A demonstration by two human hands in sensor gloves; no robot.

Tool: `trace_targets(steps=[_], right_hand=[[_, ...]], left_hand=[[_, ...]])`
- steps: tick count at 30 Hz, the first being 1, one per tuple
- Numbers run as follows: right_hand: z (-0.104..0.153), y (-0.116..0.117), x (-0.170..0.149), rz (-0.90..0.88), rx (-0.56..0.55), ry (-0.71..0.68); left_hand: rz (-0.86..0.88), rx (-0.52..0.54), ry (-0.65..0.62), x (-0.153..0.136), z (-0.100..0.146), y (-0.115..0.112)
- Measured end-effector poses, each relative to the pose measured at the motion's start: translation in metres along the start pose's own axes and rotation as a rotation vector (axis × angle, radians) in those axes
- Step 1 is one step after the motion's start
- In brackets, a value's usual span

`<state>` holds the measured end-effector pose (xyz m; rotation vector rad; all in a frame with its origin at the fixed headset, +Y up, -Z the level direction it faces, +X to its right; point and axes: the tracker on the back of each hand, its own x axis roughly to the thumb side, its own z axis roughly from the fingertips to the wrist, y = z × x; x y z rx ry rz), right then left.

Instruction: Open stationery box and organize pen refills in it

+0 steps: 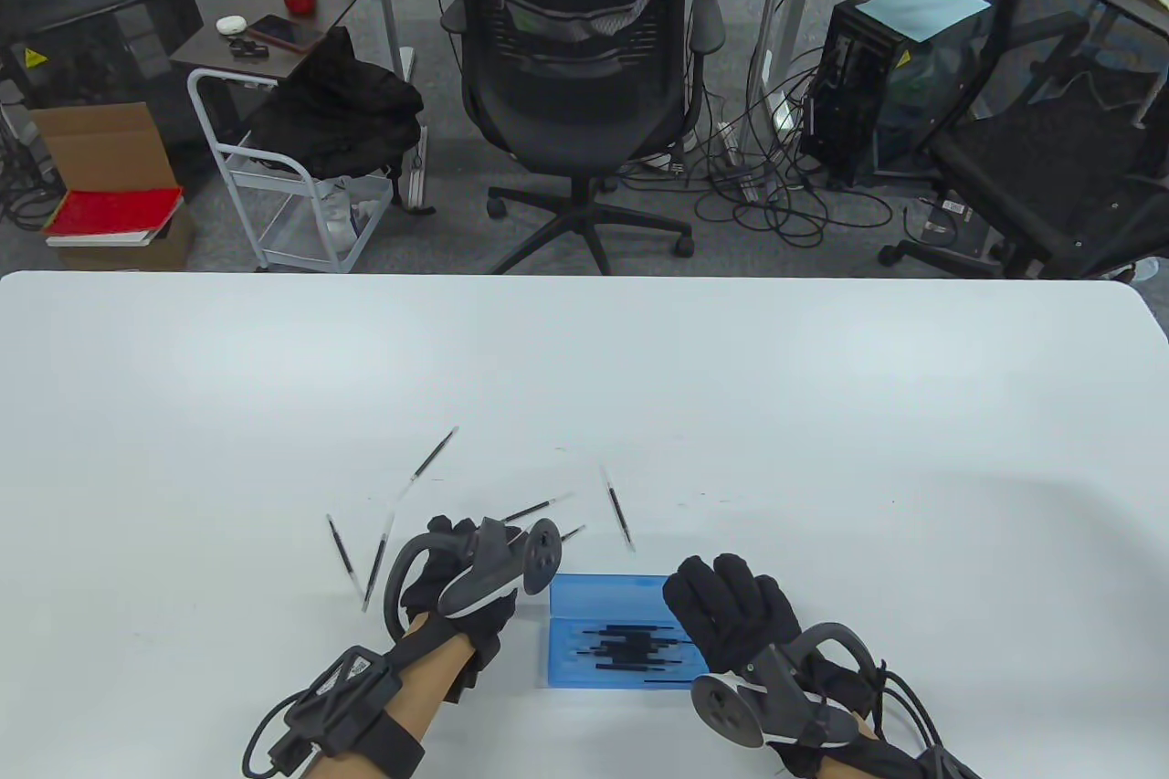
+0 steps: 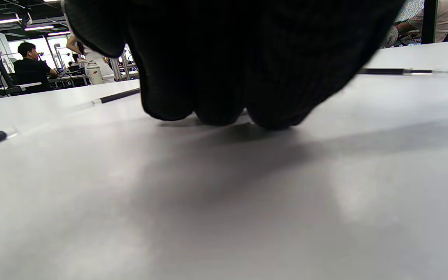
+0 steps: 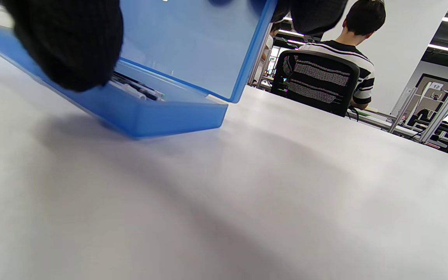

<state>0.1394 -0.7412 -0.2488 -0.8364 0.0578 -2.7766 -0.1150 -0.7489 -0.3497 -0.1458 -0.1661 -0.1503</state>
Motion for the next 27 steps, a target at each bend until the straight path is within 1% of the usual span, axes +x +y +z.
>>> trace_targets(steps=[12,23,27], right_hand=[[0.0002,-0.0001,-0.0002,0.001,0.000,0.001],[0.0004,-0.0002,0.0000,0.001,0.000,0.001],[0.0005,-0.0002,0.0000,0.001,0.001,0.001]], left_hand=[[0.023,0.008,-0.014,-0.0005,-0.0004,-0.0008],[0.021,0.039,-0.032,0.0005,-0.0010,-0.0014],[0.048,0.048,-0.043,-0.0019,0.0003,-0.0020]])
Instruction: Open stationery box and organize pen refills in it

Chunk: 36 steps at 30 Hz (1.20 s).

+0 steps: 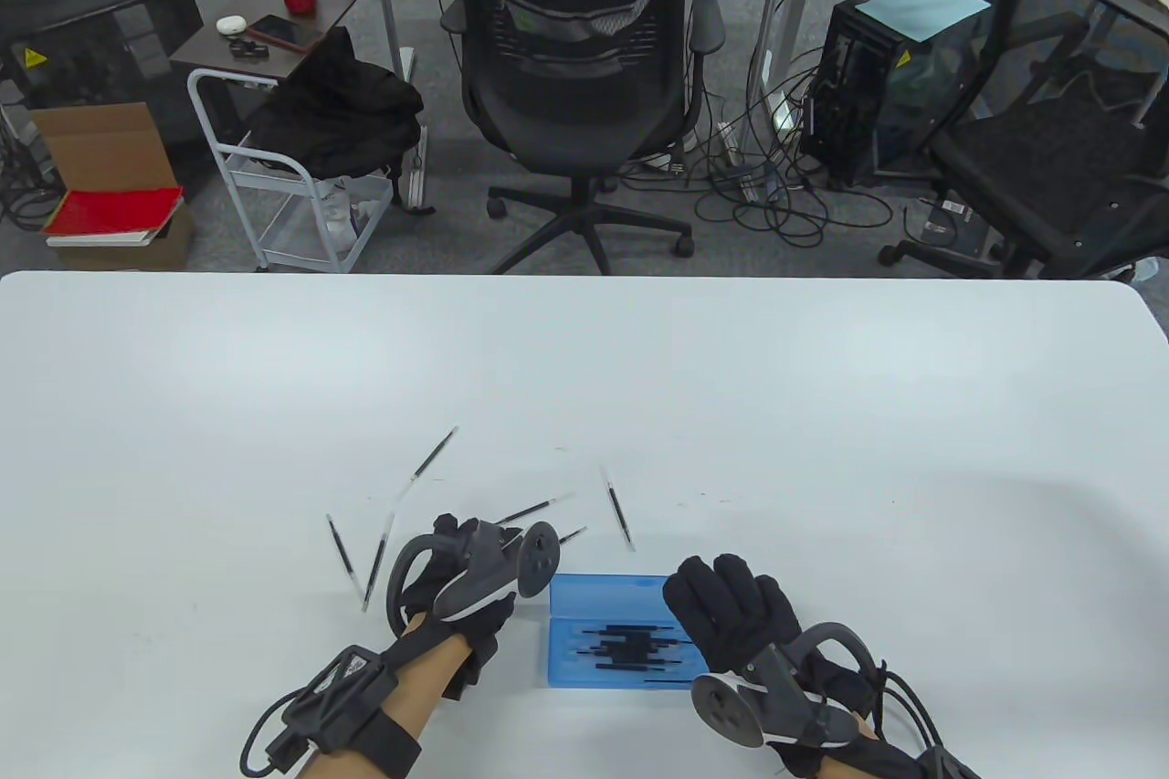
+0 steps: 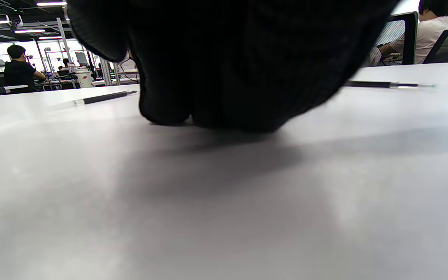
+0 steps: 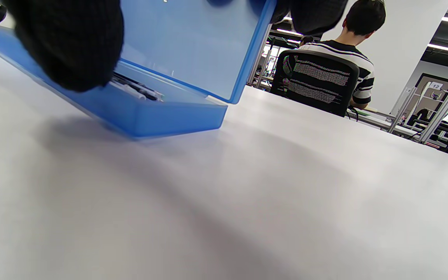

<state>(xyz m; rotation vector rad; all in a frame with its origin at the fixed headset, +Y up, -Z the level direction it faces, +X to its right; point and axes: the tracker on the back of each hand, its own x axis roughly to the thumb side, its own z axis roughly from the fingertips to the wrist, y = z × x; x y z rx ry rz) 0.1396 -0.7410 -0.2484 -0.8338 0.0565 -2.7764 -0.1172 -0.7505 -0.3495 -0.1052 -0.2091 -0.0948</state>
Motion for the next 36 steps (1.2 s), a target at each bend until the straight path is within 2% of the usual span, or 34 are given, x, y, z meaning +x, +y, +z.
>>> trace_targets(steps=[8,19,25,31,36], right_hand=[[0.000,0.000,0.000,-0.001,0.001,0.000],[0.000,0.000,0.000,0.000,0.002,0.001],[0.000,0.000,0.000,-0.002,0.003,0.001],[0.000,0.000,0.000,-0.004,0.003,0.001],[0.000,0.000,0.000,0.000,0.002,0.001]], left_hand=[[0.038,0.049,-0.019,-0.005,0.011,0.009],[0.079,0.234,-0.086,-0.009,0.054,0.061],[0.067,0.329,-0.198,0.005,0.088,0.084],[-0.024,0.338,-0.361,0.037,0.108,0.080],[-0.114,0.307,-0.479,0.065,0.115,0.062]])
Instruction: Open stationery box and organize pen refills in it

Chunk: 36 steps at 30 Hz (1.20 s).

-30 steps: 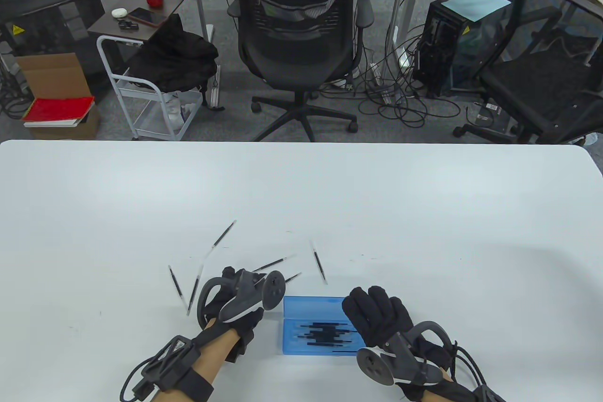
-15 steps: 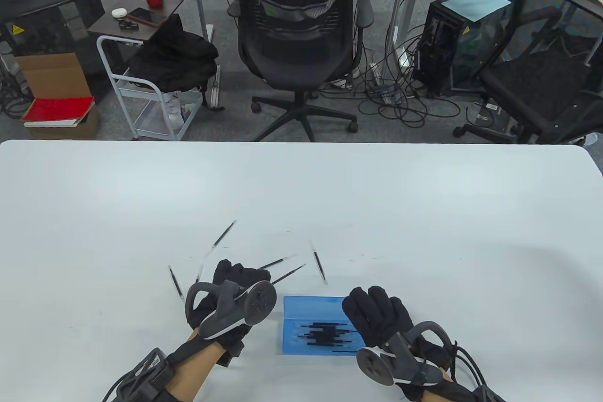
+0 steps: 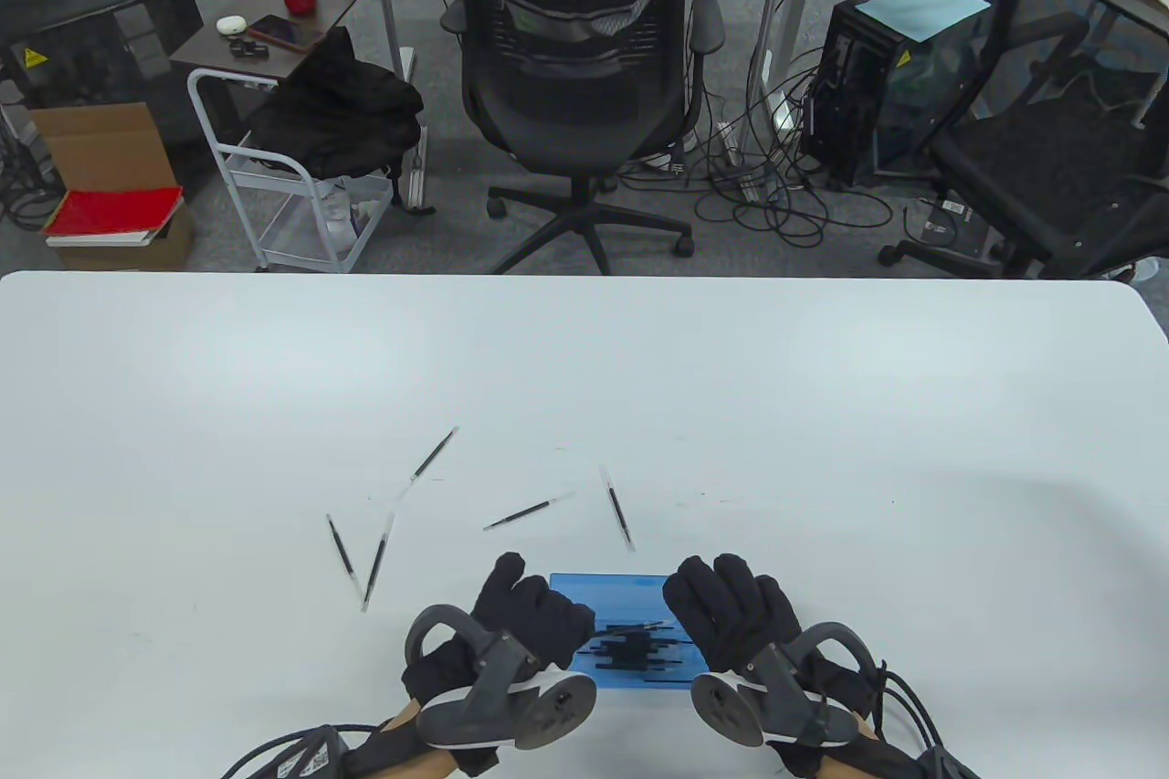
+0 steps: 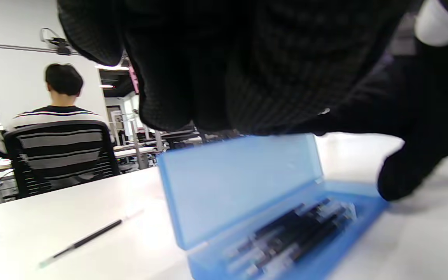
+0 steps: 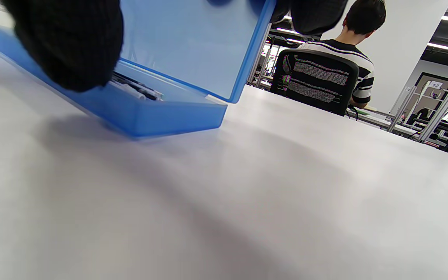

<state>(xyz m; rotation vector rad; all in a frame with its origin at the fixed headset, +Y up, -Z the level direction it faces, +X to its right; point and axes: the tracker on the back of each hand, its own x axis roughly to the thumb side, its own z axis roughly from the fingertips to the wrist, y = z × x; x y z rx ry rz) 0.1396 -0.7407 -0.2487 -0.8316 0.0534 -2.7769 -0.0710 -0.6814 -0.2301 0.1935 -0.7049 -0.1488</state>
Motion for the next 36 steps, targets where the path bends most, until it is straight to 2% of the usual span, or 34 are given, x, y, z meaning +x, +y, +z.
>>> trace_targets(steps=[4,10,17,21,25,29,33,36], right_hand=[[0.000,0.000,0.000,-0.002,0.000,-0.001],[0.000,0.000,0.000,0.000,0.000,-0.001],[0.000,0.000,0.000,-0.002,0.001,-0.002],[0.000,0.000,0.000,-0.002,0.000,-0.002],[0.000,0.000,0.000,-0.004,0.001,-0.002],[0.000,0.000,0.000,-0.003,0.001,-0.002],[0.000,0.000,0.000,-0.001,0.001,-0.002],[0.000,0.000,0.000,0.000,0.000,-0.002]], left_hand=[[-0.076,-0.060,-0.060,0.019,-0.006,-0.019],[-0.122,-0.122,-0.087,0.031,-0.017,-0.037],[-0.168,-0.141,-0.081,0.036,-0.023,-0.046],[-0.163,-0.124,-0.076,0.034,-0.021,-0.043],[-0.133,-0.086,-0.048,0.026,-0.014,-0.030],[-0.083,-0.045,0.032,0.008,-0.007,-0.011],[-0.086,-0.033,0.206,-0.024,0.002,0.003],[-0.053,-0.045,0.331,-0.052,0.010,0.003]])
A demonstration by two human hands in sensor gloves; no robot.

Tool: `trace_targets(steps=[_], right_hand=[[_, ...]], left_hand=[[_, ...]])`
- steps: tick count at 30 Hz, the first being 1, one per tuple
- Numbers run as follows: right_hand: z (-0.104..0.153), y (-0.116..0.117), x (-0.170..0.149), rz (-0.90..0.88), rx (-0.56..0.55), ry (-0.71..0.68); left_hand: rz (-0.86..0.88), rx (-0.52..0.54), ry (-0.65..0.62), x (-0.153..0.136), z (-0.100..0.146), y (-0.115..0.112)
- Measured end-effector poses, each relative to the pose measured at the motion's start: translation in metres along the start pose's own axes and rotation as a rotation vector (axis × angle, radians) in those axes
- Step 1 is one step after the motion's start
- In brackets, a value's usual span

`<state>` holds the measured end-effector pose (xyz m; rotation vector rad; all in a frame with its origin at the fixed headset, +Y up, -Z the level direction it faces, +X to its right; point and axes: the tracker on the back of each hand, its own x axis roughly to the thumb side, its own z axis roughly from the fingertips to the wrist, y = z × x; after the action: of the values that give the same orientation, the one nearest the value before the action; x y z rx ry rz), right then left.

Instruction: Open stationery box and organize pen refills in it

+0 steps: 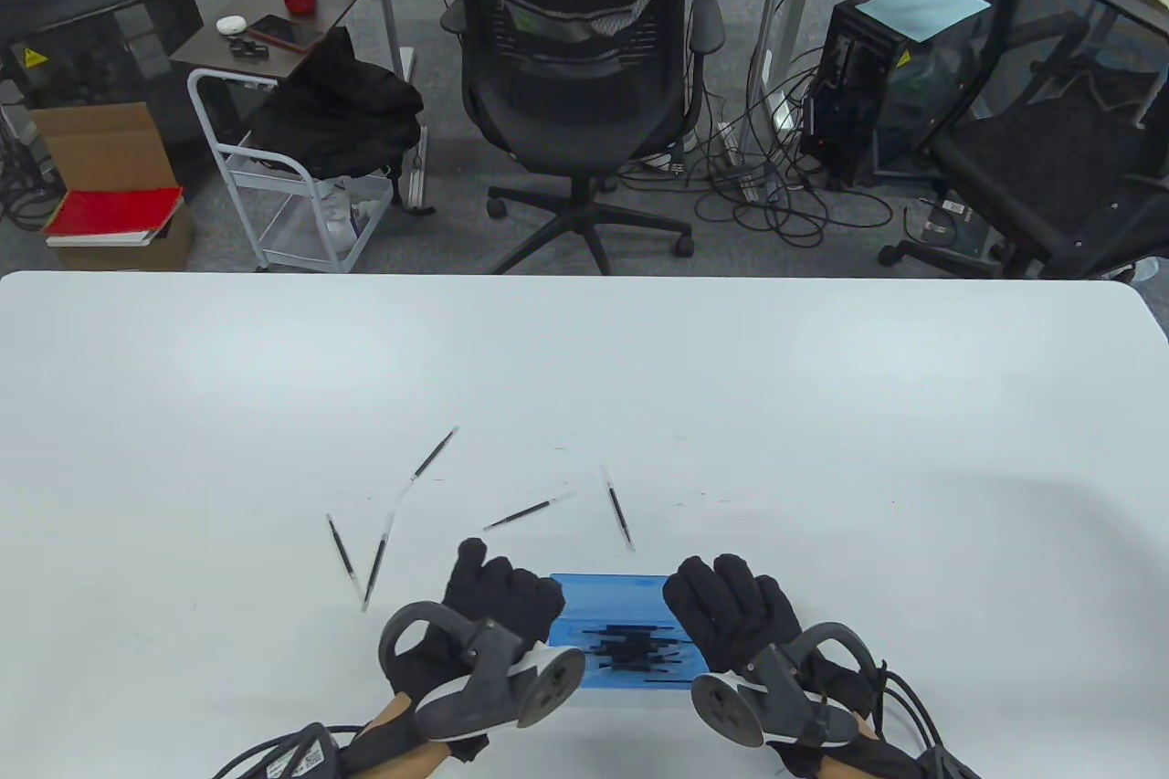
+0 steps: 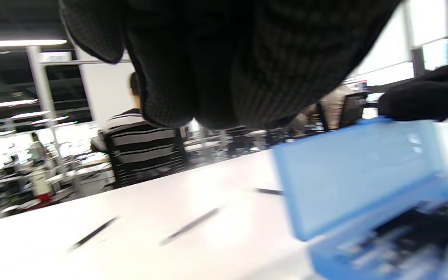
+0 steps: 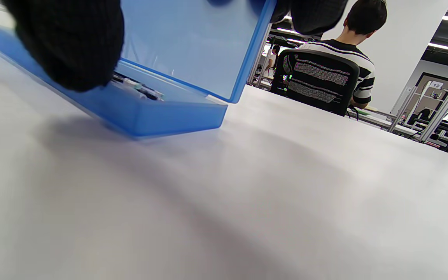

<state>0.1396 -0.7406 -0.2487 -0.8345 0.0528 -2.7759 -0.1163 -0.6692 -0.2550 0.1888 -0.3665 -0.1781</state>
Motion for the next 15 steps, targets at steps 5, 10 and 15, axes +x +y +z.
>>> trace_targets(steps=[5,10,15], right_hand=[[0.000,0.000,0.000,0.002,0.000,-0.001],[0.000,0.000,0.000,0.005,-0.001,-0.001],[0.000,0.000,0.000,0.000,0.000,-0.001]], left_hand=[[0.039,-0.065,0.218,-0.046,-0.004,-0.017],[0.033,-0.204,0.389,-0.081,-0.011,-0.050],[0.034,-0.302,0.464,-0.098,-0.017,-0.082]])
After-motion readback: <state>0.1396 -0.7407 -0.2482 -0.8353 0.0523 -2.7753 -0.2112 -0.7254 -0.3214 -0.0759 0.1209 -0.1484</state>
